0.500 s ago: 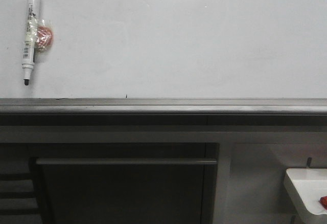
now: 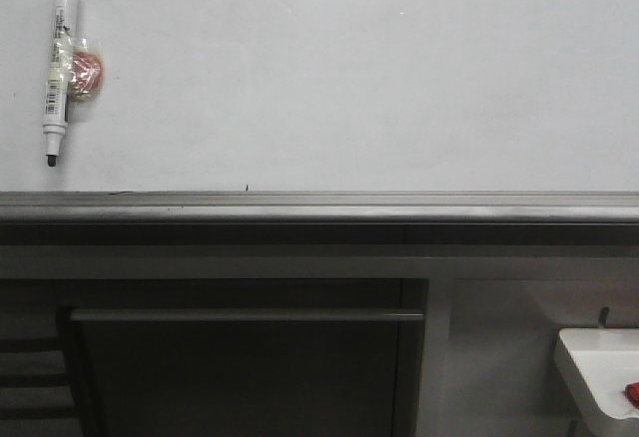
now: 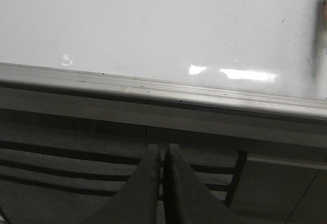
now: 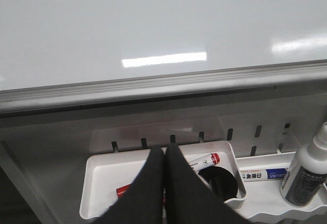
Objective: Write number 0 on whiteboard
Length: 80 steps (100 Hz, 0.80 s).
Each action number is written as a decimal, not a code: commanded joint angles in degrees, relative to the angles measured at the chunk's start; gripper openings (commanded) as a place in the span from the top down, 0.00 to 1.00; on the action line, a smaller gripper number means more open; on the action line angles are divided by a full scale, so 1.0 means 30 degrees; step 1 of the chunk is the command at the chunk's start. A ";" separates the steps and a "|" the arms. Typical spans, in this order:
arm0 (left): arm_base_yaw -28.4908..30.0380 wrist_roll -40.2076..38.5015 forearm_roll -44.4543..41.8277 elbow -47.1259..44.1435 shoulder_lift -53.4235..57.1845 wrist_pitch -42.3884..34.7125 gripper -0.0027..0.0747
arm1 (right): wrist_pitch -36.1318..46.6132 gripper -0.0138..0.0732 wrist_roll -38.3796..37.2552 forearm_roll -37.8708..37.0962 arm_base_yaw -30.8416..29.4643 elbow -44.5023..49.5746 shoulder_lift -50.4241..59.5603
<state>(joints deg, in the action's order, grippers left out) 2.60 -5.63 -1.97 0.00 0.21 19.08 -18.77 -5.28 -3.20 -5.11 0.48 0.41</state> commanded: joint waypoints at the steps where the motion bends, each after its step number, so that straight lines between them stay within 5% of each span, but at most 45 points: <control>1: 0.0006 -0.0129 -0.0008 -0.0214 0.0491 -0.1014 0.99 | 0.0482 0.91 0.0117 -0.0100 -0.0121 0.0424 0.0401; 25: 0.0006 0.0066 -0.2291 -0.0214 0.0491 -0.1735 0.99 | 0.0524 0.91 0.0117 -0.0183 -0.0121 0.0424 0.0401; 44: 0.0006 0.0028 -0.1341 -0.0214 0.0491 -0.5712 0.99 | 0.2555 0.91 0.0117 -0.0150 -0.0121 0.0424 0.0401; 60: 0.0006 0.0028 -0.1341 -0.0214 0.0491 -0.6526 0.99 | 0.3508 0.91 0.0117 -0.0150 -0.0121 0.0424 0.0401; 80: 0.0006 0.0028 -0.1341 -0.0214 0.0491 -0.6768 0.99 | 0.7997 0.91 0.0117 -0.0150 -0.0121 0.0424 0.0401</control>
<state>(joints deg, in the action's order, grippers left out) 2.60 -5.53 -6.47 0.00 0.21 4.17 -5.47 -5.04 -3.20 -5.11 0.48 0.41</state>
